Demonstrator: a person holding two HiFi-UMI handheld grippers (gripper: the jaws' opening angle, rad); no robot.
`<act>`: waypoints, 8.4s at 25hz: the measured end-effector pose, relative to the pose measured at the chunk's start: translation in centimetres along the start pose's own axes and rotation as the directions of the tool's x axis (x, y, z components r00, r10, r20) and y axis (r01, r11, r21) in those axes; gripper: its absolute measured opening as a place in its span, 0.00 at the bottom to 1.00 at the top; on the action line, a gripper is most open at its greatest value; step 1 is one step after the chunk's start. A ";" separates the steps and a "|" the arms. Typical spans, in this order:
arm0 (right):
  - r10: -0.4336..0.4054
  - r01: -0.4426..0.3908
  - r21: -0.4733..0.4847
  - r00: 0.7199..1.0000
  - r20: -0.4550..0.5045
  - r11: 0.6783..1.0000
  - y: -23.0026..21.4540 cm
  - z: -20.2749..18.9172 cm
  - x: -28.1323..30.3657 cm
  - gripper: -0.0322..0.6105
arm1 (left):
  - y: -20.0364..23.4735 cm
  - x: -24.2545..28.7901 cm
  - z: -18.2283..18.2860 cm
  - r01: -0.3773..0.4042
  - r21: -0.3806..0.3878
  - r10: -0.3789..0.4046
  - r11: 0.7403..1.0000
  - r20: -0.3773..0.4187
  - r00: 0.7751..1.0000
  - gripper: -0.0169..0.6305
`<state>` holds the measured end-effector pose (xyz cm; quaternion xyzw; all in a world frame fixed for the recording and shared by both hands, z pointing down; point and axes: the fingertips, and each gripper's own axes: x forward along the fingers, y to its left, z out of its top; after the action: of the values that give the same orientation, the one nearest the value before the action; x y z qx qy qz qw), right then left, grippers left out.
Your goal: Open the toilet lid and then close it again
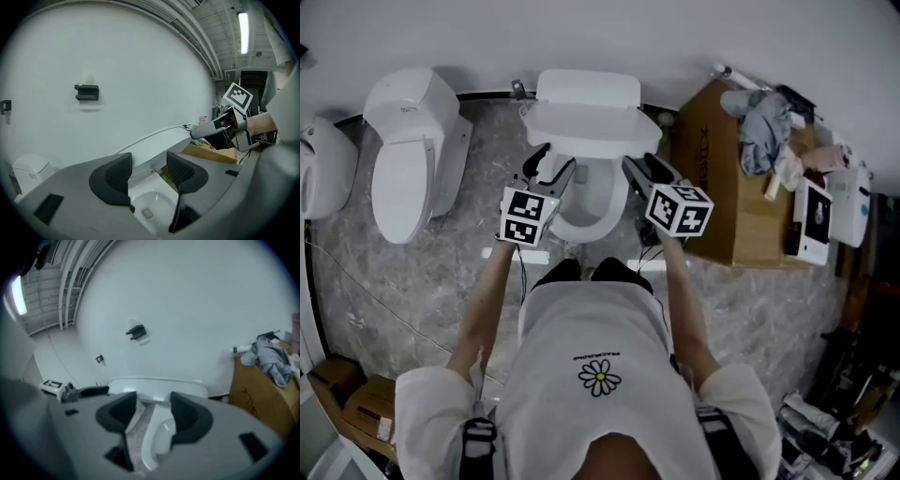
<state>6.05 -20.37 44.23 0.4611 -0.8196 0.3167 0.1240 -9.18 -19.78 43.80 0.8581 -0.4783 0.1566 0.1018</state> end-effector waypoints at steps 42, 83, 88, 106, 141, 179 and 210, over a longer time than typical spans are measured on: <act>-0.008 0.026 -0.106 0.987 0.163 0.994 -5.9 23.5 13.9 0.37 | 14.7 17.7 16.8 -0.160 -0.037 0.163 0.987 0.130 0.978 0.42; -0.066 0.106 -0.247 0.984 0.167 0.963 -5.7 28.4 16.3 0.37 | 16.8 20.5 22.9 -0.195 0.013 0.192 0.981 0.129 0.973 0.41; -0.057 0.137 -0.294 0.963 0.264 0.946 -2.0 28.5 11.6 0.37 | 14.0 15.0 25.2 -0.150 -0.008 0.148 0.989 0.223 0.963 0.41; 0.019 0.167 -0.349 0.881 0.472 0.922 5.9 21.4 -4.4 0.14 | 5.7 -1.9 23.2 -0.295 -0.100 0.311 0.950 0.361 0.879 0.06; -0.055 0.176 -0.401 0.954 0.295 0.899 -4.0 29.1 13.0 0.31 | 16.3 18.6 21.4 -0.262 0.013 0.258 0.965 0.135 0.957 0.38; -0.155 0.230 -0.269 0.950 0.271 0.935 -9.9 25.0 17.1 0.32 | 19.5 20.6 16.1 -0.237 -0.001 0.237 0.972 0.012 0.972 0.27; -0.088 0.168 -0.505 0.980 0.178 0.846 -3.5 5.8 3.4 0.33 | 6.3 4.3 3.3 -0.274 0.201 0.288 0.940 -0.046 0.956 0.29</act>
<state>7.59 -27.66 42.86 0.4867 -0.8486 0.0406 0.2031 -11.91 -27.53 42.42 0.7803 -0.5744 0.2470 0.0126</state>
